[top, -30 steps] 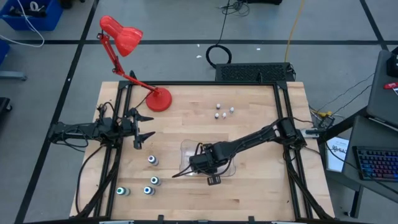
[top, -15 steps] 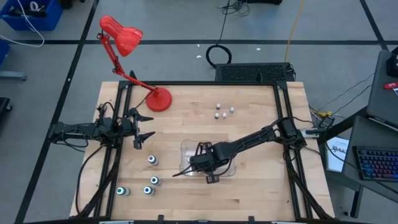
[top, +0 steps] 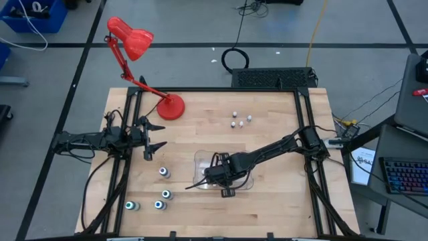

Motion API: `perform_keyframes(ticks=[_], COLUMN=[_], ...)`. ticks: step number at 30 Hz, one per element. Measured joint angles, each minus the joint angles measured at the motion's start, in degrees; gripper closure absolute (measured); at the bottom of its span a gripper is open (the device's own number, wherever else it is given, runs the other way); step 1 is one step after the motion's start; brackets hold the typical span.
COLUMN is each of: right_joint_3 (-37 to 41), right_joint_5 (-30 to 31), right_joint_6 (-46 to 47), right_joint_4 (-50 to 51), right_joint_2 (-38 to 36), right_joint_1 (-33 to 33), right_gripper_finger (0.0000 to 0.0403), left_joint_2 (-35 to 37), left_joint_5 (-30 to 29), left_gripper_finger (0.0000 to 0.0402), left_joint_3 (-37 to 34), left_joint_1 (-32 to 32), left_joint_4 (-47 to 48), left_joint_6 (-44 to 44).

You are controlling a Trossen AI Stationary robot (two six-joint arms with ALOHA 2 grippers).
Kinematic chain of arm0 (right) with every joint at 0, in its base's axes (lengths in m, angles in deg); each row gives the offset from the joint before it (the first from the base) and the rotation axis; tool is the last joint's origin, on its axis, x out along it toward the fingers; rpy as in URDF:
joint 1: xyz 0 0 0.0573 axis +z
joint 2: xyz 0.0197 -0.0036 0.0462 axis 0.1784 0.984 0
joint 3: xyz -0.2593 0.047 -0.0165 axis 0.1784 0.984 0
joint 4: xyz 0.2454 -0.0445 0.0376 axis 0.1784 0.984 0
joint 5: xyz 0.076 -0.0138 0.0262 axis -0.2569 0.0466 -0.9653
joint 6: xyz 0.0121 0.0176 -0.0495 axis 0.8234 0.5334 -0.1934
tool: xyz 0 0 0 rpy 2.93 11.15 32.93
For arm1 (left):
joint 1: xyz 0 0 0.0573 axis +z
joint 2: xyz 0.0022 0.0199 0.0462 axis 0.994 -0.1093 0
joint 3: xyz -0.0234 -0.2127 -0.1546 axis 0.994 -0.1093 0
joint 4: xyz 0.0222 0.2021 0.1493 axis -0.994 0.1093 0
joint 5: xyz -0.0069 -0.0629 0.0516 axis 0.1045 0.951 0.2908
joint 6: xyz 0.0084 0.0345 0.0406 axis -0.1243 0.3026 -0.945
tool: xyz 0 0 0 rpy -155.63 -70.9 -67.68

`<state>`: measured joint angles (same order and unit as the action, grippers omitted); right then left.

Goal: Pick & Place food coloring
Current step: Put the orange food coloring bottle into the transparent bin, then put the small blue food coloring bottle into the transparent bin

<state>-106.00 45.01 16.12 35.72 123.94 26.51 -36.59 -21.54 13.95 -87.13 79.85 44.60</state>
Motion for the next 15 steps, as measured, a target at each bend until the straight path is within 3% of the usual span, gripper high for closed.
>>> perform_keyframes(ticks=[15], right_joint_3=[0.0], right_joint_5=[-0.09], right_joint_6=[3.19], right_joint_4=[1.62], right_joint_2=[-3.39], right_joint_1=[0.02], right_gripper_finger=[0.0306], left_joint_2=[0.01], left_joint_5=[0.01], left_gripper_finger=[0.0096], left_joint_3=[0.01], left_joint_1=[-0.01], left_joint_4=[0.0], left_joint_6=[0.0])
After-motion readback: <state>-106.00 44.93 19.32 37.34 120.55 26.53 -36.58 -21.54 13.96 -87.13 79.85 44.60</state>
